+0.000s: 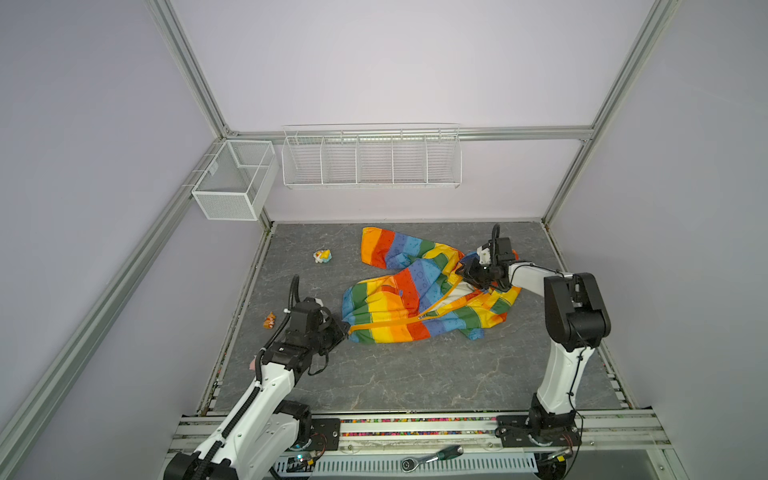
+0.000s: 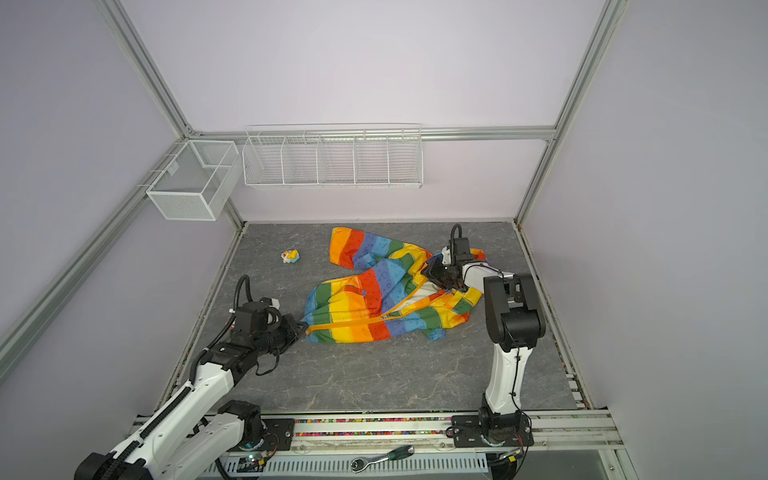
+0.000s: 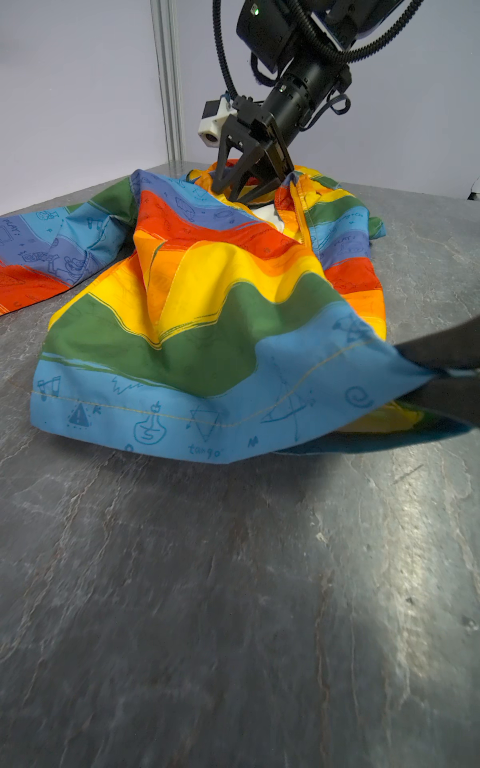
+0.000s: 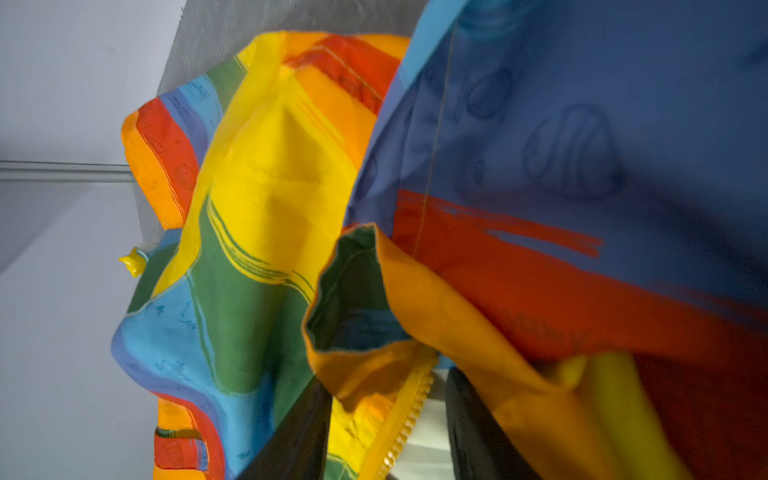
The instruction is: Zip up the jacket
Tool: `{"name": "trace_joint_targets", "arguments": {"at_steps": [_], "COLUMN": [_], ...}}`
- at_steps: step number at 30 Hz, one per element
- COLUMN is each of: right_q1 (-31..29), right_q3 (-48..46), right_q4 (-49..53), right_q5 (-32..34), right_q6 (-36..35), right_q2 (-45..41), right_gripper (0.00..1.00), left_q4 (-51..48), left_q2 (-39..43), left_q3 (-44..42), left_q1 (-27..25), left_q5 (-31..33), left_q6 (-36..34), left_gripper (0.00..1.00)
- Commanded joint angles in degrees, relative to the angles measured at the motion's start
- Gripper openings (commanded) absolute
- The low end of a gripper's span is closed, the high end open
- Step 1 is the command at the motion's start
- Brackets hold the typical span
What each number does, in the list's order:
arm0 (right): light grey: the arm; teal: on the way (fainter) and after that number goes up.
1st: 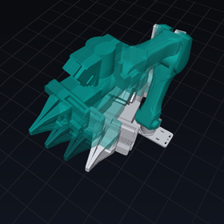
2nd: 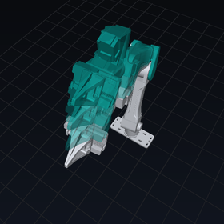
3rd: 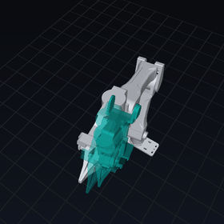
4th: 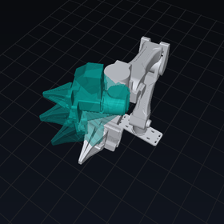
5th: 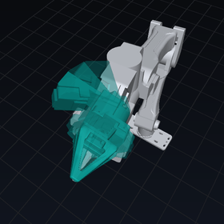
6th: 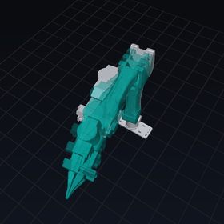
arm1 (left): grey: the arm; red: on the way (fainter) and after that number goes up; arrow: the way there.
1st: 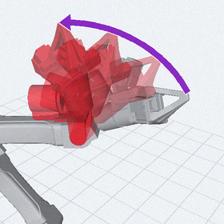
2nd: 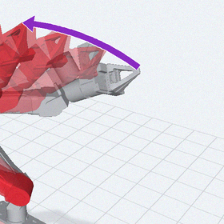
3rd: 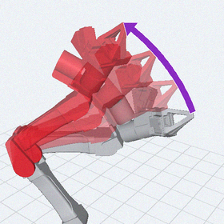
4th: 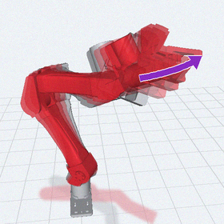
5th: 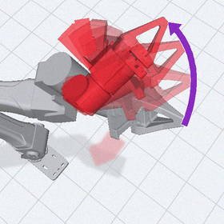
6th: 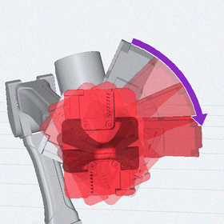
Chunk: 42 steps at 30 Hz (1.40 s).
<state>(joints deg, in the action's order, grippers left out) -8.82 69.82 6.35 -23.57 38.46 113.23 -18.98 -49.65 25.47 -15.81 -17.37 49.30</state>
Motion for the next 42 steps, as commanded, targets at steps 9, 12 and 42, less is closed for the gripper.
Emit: {"name": "trace_joint_targets", "arguments": {"at_steps": [9, 12, 42], "right_q1": [-1.2, -1.2, 1.9], "right_q3": [2.0, 3.2, -8.9], "right_q4": [-1.0, 2.0, 8.9], "right_q5": [0.2, 1.2, 11.4], "right_q6": [2.2, 0.8, -7.7], "right_q2": [-2.2, -4.8, -9.7], "right_gripper": [0.24, 0.13, 0.07], "left_q4": [-0.4, -0.5, -0.5], "left_q2": [1.9, 2.4, 1.1], "left_q3": [-1.5, -1.7, -0.2], "left_q1": [-0.1, -0.1, 0.1], "left_q5": [1.2, 1.4, 1.0], "left_q6": [0.4, 0.4, -1.6], "left_gripper": [0.00, 0.00, 0.00]}}
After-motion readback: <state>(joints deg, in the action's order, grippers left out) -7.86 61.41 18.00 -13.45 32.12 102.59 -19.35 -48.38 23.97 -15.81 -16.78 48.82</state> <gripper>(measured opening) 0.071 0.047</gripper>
